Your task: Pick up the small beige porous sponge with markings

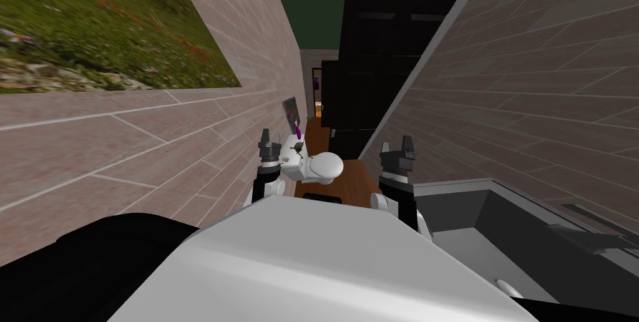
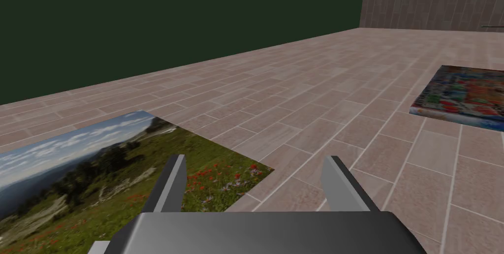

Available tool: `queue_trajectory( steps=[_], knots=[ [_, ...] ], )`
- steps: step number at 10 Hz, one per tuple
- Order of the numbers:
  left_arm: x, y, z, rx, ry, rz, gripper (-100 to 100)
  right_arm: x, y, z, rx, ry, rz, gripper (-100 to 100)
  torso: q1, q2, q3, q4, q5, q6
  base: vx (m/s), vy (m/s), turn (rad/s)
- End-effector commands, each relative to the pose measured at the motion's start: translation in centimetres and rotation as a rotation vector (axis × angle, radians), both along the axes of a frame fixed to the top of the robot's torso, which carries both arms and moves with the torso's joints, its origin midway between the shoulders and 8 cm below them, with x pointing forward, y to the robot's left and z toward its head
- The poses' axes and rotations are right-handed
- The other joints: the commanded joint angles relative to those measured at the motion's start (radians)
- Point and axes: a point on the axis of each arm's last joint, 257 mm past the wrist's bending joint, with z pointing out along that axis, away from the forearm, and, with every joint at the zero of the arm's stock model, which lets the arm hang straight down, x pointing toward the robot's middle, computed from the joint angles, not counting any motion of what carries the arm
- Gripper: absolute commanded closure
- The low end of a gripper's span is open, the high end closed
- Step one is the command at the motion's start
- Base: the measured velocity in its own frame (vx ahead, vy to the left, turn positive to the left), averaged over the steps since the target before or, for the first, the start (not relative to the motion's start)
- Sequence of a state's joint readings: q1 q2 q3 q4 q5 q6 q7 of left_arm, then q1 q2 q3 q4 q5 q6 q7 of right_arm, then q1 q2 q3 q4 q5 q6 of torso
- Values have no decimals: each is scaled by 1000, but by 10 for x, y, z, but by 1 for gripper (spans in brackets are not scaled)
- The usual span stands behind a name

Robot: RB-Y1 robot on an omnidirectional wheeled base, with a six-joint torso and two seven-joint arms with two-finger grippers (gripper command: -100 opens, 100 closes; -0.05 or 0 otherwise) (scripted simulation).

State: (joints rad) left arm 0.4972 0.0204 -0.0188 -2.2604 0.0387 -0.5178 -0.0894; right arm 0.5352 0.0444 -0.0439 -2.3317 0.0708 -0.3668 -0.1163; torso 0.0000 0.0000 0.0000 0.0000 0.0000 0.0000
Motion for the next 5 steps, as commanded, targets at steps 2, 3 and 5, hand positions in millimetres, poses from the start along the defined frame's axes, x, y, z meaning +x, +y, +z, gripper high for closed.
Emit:
queue_trajectory(
  steps=[2,3,5],
  knots=[
    [21,-3,-18,2,68,-29,-100,0,0,0,0,0,0,0,-1,0,0,0,0,0,-3,-30,93],
    [28,-4,-24,1,92,-38,-100,0,0,0,0,0,0,0,-2,0,0,0,0,0,-11,-42,50],
    [47,-7,-39,1,148,-58,-100,0,0,0,0,0,0,0,-3,1,0,0,-1,0,-26,-45,76]
  ],
)
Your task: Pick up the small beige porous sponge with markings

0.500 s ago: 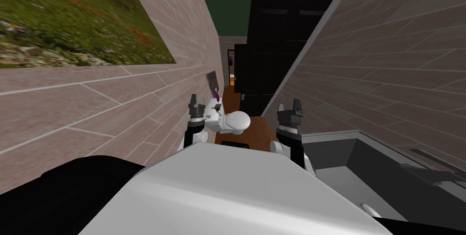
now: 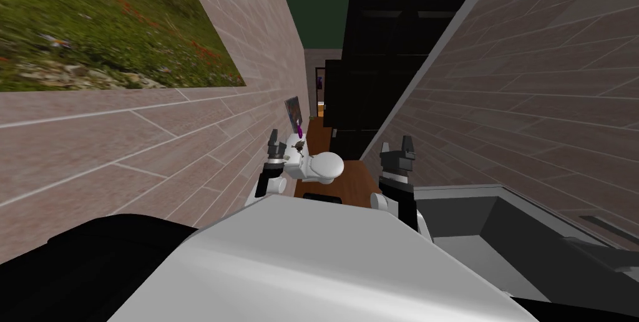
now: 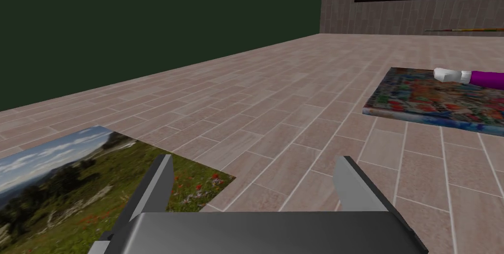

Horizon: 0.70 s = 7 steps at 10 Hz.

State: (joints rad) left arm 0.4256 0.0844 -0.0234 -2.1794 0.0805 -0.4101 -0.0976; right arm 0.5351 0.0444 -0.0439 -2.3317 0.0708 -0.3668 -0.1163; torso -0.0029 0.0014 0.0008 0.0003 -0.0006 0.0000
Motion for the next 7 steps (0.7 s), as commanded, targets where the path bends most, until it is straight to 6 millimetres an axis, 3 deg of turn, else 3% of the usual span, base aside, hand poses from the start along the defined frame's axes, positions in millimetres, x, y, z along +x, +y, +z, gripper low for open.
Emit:
queue_trajectory(
  steps=[1,2,7],
  knots=[
    [18,-3,-11,1,44,-17,-100,0,0,0,0,0,0,0,0,0,0,0,0,0,-38,-45,109],
    [19,-3,-12,0,53,-17,-100,0,0,0,0,0,0,0,0,0,0,0,0,0,-29,-30,18],
    [68,-9,-48,12,196,-59,-100,0,0,0,0,0,0,0,0,0,0,0,0,0,-34,-34,68]
  ],
)
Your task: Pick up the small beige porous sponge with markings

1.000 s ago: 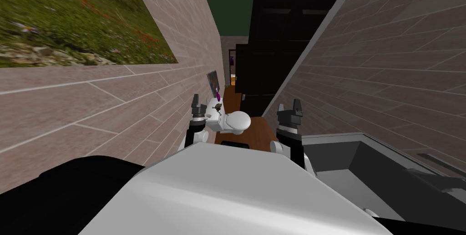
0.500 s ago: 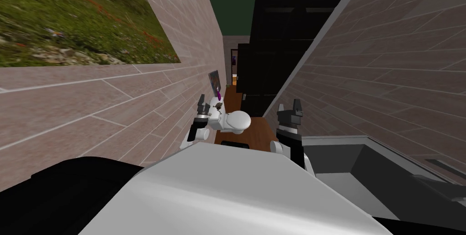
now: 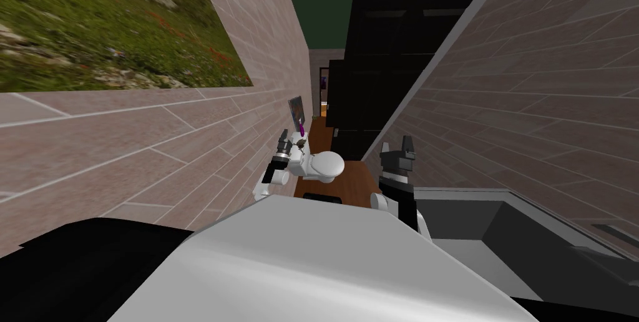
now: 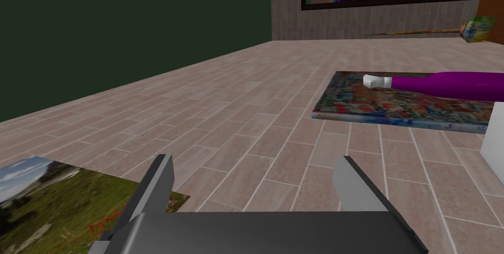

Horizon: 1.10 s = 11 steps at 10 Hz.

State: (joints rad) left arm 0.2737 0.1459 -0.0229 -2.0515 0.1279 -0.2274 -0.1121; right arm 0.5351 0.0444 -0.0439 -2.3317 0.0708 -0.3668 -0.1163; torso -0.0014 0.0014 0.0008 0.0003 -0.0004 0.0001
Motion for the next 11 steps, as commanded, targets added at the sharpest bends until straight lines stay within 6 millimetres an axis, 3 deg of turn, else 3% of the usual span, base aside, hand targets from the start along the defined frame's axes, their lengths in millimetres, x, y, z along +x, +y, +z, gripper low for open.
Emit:
queue_trajectory(
  steps=[1,8,11],
  knots=[
    [7,-1,-7,3,28,-4,-100,0,0,0,0,0,0,0,0,0,0,0,0,0,-22,-10,30],
    [63,-4,-49,29,205,-35,-100,0,0,0,0,0,0,0,0,-1,0,0,0,0,-23,-17,52],
    [77,-3,-64,36,266,-39,-100,0,0,0,0,0,0,0,0,0,0,0,0,0,-23,-15,42]
  ],
)
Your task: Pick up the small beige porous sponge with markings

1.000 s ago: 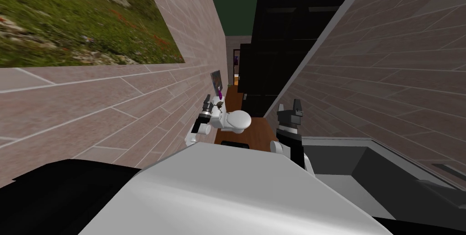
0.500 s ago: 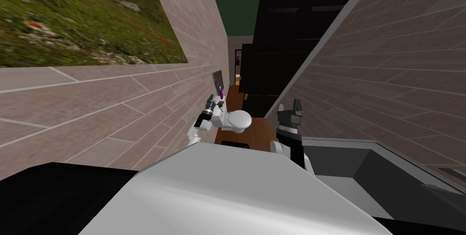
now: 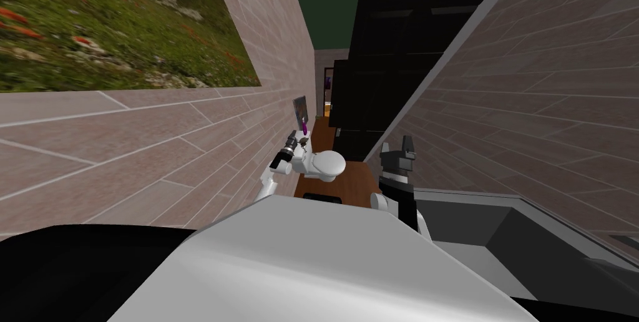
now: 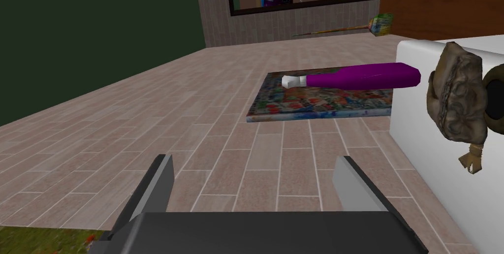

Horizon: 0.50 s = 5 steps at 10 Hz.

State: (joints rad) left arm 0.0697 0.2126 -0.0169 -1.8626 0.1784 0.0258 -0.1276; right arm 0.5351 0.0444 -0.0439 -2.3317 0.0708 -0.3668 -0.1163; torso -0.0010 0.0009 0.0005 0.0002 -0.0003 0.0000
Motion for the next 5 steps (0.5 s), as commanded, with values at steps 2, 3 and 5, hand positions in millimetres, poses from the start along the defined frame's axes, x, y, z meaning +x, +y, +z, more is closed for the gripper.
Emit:
queue_trajectory(
  steps=[2,3,5],
  knots=[
    [16,2,-16,9,70,-3,-100,0,0,0,0,0,0,0,0,0,0,0,0,0,-24,-19,48],
    [28,3,-25,16,108,-6,-100,0,0,0,0,0,0,0,0,0,0,0,0,0,-31,-15,66],
    [40,4,-37,23,160,-7,-100,0,0,0,0,0,0,0,0,0,0,0,0,0,-30,-17,49]
  ],
)
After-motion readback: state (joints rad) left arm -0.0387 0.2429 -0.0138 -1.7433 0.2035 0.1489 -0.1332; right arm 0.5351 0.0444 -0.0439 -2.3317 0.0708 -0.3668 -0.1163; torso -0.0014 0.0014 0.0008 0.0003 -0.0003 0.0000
